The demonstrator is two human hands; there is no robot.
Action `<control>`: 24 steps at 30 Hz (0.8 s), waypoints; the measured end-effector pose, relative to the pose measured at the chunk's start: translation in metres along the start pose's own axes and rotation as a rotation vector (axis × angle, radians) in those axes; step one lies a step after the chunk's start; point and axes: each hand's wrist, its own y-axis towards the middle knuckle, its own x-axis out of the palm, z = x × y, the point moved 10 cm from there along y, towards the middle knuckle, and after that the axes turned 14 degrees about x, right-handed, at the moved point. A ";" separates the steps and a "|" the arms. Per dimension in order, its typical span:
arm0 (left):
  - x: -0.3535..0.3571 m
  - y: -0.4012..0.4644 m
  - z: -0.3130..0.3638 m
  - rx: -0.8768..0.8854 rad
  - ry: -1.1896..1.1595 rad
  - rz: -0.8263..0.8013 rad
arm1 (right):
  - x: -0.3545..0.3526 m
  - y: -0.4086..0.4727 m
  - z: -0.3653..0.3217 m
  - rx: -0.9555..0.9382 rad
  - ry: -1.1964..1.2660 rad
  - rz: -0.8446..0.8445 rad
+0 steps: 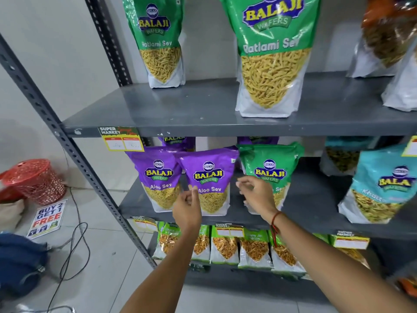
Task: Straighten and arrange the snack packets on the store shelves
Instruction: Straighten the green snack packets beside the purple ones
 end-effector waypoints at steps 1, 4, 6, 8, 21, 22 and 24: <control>0.008 -0.008 0.010 0.028 -0.007 -0.031 | -0.012 -0.003 0.002 -0.012 0.002 0.031; 0.048 -0.025 0.030 0.111 0.072 -0.200 | -0.054 -0.003 0.026 0.027 0.020 0.131; 0.085 -0.034 0.043 0.175 0.138 -0.356 | -0.082 0.000 0.051 0.089 0.067 0.199; 0.120 -0.043 0.053 0.199 0.173 -0.495 | -0.108 0.005 0.075 0.157 0.101 0.272; 0.167 -0.027 0.069 0.271 0.023 -0.364 | -0.109 0.063 0.106 0.237 0.179 0.129; 0.168 -0.028 0.069 0.308 0.039 -0.356 | -0.111 0.065 0.106 0.229 0.177 0.148; 0.170 -0.028 0.067 0.331 0.082 -0.337 | -0.116 0.068 0.106 0.224 0.158 0.199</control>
